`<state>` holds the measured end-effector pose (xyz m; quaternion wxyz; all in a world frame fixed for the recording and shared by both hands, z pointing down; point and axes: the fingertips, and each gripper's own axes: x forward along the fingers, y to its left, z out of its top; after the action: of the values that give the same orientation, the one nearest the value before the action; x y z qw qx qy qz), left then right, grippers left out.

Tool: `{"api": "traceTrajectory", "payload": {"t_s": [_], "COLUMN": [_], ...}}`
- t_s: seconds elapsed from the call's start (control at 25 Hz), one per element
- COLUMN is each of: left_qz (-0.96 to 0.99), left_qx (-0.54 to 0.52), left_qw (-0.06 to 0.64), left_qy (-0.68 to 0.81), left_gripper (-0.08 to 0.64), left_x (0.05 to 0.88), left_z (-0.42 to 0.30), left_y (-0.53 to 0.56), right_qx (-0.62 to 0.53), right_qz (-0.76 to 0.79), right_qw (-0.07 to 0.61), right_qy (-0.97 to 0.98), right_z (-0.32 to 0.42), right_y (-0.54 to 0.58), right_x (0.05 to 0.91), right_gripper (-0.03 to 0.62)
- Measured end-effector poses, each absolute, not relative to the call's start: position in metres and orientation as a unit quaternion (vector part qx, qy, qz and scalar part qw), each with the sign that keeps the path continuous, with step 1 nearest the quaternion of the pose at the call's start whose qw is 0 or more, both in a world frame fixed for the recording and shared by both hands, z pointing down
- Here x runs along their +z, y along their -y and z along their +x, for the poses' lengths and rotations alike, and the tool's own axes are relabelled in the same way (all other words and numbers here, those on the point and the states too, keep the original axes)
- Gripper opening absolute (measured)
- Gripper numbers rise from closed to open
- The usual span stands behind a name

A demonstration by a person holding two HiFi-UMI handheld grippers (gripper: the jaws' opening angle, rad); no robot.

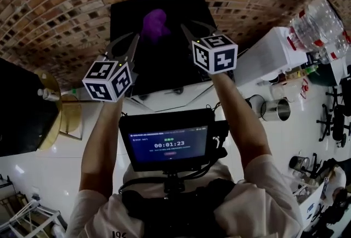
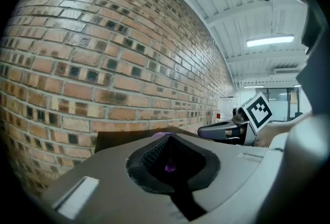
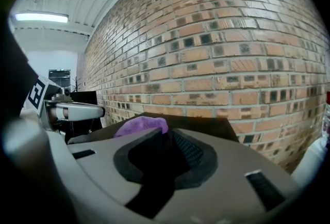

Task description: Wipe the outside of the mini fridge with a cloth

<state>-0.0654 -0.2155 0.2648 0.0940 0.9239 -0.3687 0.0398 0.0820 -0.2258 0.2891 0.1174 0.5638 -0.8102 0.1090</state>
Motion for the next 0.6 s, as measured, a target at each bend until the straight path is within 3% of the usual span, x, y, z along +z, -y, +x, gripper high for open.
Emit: {"api": "traceTrajectory", "payload": {"t_s": [0.2,0.6], "left_qz": [0.929,0.924], "left_qx": [0.021,-0.007], "left_qw": [0.093,0.129], "left_qy": [0.357,0.361], "left_gripper": [0.008,0.021], "left_x": [0.243,0.24], "left_z": [-0.076,-0.091], "left_y": [0.197,0.155], "right_qx": [0.097,0.083], "right_qz": [0.574,0.577], "right_qw": [0.121,0.101], "right_qy": [0.804,0.806], "right_z": [0.089,0.092], "right_y": [0.201,0.152], "right_x": [0.274,0.248], "right_gripper": [0.103,0.106]}}
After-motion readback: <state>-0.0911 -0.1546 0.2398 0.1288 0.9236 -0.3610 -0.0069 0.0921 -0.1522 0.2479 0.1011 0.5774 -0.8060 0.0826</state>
